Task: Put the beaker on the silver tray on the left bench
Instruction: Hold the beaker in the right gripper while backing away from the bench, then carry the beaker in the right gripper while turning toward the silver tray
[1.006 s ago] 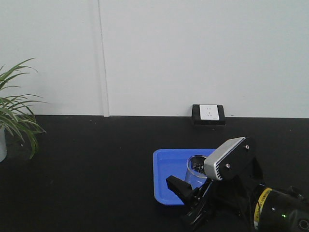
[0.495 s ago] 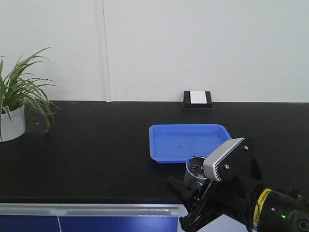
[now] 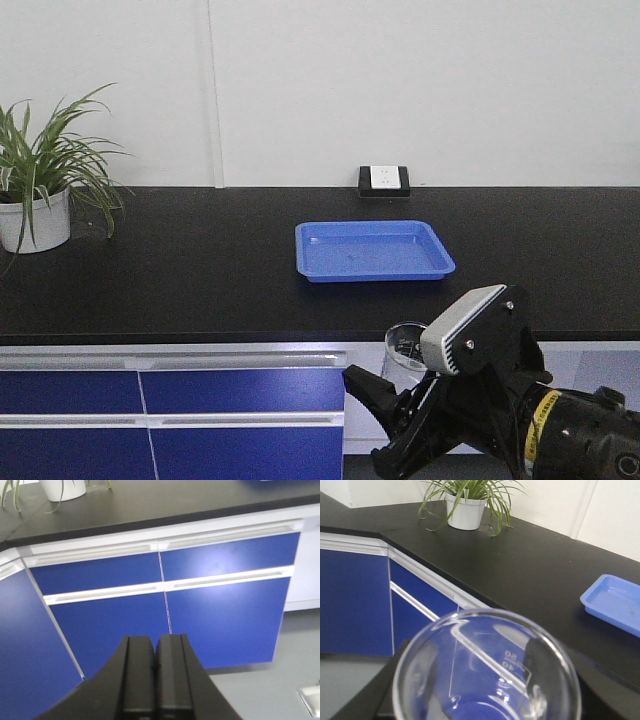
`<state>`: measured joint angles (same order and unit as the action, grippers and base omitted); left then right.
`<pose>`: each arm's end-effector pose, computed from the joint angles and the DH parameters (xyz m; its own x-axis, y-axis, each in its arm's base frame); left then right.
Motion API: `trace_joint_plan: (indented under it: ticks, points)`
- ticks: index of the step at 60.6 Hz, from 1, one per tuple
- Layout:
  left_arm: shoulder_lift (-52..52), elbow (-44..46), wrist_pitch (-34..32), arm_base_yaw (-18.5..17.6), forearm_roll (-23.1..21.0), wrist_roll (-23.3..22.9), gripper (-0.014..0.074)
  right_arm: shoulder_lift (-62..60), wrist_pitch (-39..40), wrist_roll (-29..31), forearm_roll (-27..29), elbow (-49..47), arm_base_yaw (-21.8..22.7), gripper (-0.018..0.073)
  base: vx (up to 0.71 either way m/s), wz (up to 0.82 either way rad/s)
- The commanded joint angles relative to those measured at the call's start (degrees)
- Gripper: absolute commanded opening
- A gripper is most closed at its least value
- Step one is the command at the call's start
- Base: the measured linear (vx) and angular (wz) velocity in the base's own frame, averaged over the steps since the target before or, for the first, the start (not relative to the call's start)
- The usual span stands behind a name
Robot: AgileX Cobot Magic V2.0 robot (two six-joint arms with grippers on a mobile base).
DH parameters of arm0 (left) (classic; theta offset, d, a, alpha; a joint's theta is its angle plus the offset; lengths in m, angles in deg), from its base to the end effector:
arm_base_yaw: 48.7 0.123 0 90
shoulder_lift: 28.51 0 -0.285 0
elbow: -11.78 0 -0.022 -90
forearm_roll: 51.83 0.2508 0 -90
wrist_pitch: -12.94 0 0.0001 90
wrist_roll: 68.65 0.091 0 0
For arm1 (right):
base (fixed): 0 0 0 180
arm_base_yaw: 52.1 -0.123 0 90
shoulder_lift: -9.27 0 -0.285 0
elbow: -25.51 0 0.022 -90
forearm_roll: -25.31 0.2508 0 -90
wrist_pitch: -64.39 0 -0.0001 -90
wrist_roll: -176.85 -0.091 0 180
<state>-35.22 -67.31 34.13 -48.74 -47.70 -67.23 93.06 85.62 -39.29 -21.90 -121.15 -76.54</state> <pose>0.0525 0.0023 0.1700 -0.2924 0.0921 -0.9519 0.0027 0.9954 0.0954 0.2523 0.1412 0.2927 -0.0922 -0.2086 -0.9736 -0.6579 0.7467 -0.0977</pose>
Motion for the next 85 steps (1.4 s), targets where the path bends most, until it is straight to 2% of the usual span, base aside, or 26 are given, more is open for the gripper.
trace_joint_plan:
  ticks: [1,22,37,85]
  points:
    - [0.5,-1.1,-4.3,-0.2,-0.1,0.0,0.0001,-1.8,3.4,-0.2,1.1,-2.0,0.0,-0.0010,-0.33,-0.03]
    - [0.5,-1.1,-4.3,-0.2,-0.1,0.0,0.0001,-1.8,3.4,-0.2,1.1,-2.0,0.0,-0.0010,-0.28,0.03]
    - [0.5,-1.1,-4.3,-0.2,-0.1,0.0,0.0001,-1.8,3.4,-0.2,1.1,-2.0,0.0,-0.0010,-0.17,0.40]
    - [0.5,-1.1,-4.3,-0.2,-0.1,0.0,0.0001,-1.8,3.4,-0.2,1.1,-2.0,0.0,-0.0010,-0.05,0.85]
